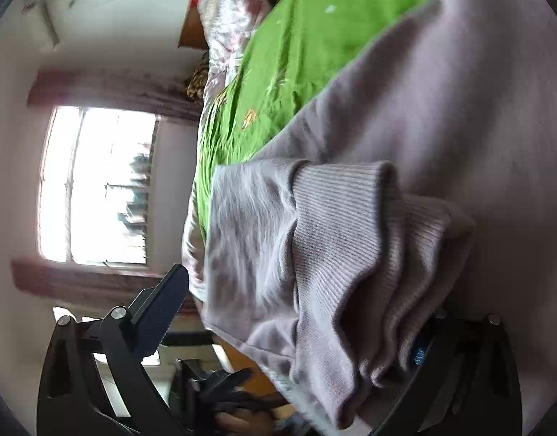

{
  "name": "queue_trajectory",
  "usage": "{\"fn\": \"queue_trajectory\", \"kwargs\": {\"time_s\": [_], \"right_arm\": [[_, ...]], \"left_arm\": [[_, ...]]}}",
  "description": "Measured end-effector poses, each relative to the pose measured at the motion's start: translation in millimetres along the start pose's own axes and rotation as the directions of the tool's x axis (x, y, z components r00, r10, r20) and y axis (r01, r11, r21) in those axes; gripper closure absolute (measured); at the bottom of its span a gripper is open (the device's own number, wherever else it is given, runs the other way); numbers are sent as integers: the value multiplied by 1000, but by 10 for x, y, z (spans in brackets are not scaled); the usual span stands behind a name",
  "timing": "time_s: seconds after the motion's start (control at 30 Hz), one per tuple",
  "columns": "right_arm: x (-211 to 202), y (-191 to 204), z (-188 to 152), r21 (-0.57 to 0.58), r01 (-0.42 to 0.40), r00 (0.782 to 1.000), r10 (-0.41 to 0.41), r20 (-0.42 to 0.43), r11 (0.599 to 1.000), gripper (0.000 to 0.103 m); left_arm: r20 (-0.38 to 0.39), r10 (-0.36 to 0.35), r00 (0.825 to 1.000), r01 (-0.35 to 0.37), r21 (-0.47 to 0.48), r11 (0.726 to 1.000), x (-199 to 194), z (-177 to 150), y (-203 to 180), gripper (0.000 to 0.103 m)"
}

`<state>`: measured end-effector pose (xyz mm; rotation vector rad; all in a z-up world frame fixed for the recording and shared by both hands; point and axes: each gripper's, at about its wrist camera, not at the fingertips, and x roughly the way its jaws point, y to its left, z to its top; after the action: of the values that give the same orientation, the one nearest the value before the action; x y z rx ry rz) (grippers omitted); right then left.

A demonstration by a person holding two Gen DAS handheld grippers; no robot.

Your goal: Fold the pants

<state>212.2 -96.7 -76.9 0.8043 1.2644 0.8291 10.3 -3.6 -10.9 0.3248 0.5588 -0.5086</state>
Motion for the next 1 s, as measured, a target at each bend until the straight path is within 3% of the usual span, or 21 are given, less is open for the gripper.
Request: {"fn": "queue_trajectory", "kwargs": {"time_s": [0.07,0.13,0.2,0.23,0.27,0.3,0.4,0.5,0.63,0.73,0.77,0.83,0.9,0.97,1.0], "right_arm": [[20,39,-48,-62,27,999,-28,-16,998,7],[53,61,-102,-116,52,999,-53,-1,992,6],[69,118,-204,-173,87,996,-87,13,981,9],[80,168,-263,-215,121,993,-119,22,969,21],[106,198,-285,-246,156,988,-153,31,957,55],[112,224,-322,-266,213,977,-206,52,940,81],[4,363,-292,-277,161,985,-137,102,947,84],[-101,957,-185,-374,86,990,-36,138,923,85],[-19,1982,-100,-567,49,992,27,124,822,85],[126,2574,-195,-669,37,994,42,101,742,85],[161,2706,-224,-691,33,994,46,95,723,85],[196,2918,-275,-726,39,993,55,104,686,85],[94,2876,-209,-722,49,990,60,124,690,85],[-5,2717,-169,-699,72,987,52,155,711,85],[-34,2590,-112,-677,93,983,41,179,730,86]], "left_arm": [[-32,59,998,-62,-99,993,-191,-189,274,24],[-58,119,991,-129,-208,970,-356,-369,555,21],[-89,167,982,-188,-340,922,-533,-597,898,21],[-106,196,975,-222,-394,892,-612,-689,1051,20],[-115,215,970,-244,-417,876,-645,-734,1134,19],[-126,236,964,-267,-445,855,-689,-807,1241,17],[-170,273,947,-321,-473,821,-688,-915,1421,16],[-181,292,939,-343,-474,811,-640,-925,1417,16],[-181,301,936,-351,-491,797,-467,-852,1515,16],[-184,350,918,-393,-528,753,-406,-816,1613,15],[-195,364,911,-409,-545,732,-396,-806,1671,15],[-273,399,876,-483,-524,702,-336,-841,1773,12],[-268,385,883,-469,-530,706,-375,-926,1835,7],[-243,332,911,-411,-589,695,-448,-1054,1932,7],[-214,290,933,-358,-647,673,-490,-1140,2010,7]]}}
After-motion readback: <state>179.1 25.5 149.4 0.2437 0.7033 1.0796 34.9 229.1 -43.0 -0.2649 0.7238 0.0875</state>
